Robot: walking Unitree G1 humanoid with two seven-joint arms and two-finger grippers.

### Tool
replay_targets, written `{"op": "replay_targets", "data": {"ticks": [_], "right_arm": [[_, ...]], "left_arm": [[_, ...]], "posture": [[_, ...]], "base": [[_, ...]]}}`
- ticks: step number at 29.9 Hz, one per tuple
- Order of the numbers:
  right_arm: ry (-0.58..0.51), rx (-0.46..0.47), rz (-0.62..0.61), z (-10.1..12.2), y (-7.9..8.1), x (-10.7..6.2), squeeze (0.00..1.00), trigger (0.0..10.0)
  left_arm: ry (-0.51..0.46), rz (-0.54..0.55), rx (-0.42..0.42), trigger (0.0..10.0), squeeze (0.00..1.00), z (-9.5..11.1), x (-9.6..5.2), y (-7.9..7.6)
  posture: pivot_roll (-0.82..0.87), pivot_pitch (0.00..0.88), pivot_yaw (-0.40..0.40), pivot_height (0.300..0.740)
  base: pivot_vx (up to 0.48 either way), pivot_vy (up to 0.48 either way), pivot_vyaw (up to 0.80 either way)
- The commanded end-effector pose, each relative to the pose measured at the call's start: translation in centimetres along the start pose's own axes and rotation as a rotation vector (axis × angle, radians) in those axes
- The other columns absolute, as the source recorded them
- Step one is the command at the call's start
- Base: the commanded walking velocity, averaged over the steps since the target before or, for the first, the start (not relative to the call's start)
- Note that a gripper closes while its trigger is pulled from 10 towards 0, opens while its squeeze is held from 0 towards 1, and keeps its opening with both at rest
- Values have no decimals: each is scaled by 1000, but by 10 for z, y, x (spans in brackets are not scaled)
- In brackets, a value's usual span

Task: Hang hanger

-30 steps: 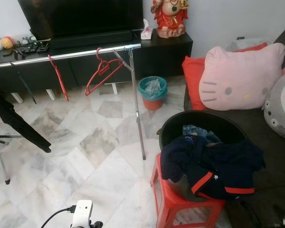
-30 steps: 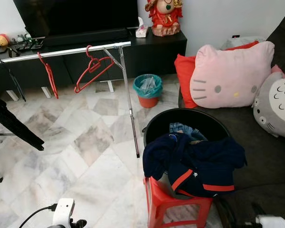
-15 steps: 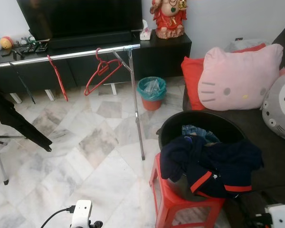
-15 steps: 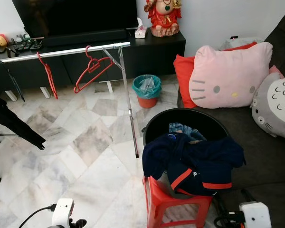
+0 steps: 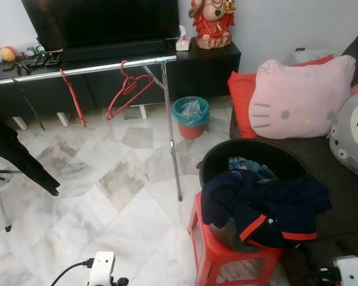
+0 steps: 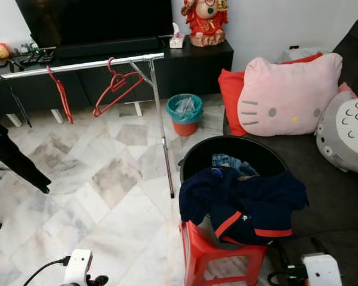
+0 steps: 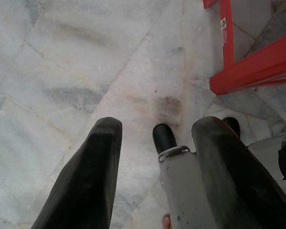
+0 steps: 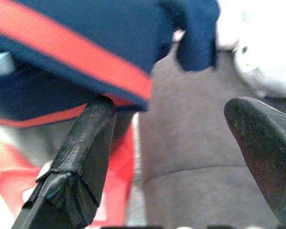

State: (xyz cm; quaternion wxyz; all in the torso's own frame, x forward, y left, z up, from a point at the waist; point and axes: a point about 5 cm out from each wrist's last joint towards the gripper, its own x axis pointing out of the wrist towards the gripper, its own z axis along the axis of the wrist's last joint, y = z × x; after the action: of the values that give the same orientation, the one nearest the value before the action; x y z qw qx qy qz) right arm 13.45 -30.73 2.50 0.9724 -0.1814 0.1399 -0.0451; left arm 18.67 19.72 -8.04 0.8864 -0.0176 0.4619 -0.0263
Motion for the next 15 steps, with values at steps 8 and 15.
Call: {"op": "replay_targets", "data": {"ticks": [8,15], "right_arm": [[-30,-13,-98,4,-14,3,0,10000],[-77,56,-52,13,-4,12,0,10000]], "left_arm": [[-8,23,-10,10000,0,-1,-3,11],[-10,27,-13,10000,0,-2,-3,11]], "posture": [[-235,0,66,740],[-230,0,65,740]], "base": [[0,0,0],[0,0,0]]}}
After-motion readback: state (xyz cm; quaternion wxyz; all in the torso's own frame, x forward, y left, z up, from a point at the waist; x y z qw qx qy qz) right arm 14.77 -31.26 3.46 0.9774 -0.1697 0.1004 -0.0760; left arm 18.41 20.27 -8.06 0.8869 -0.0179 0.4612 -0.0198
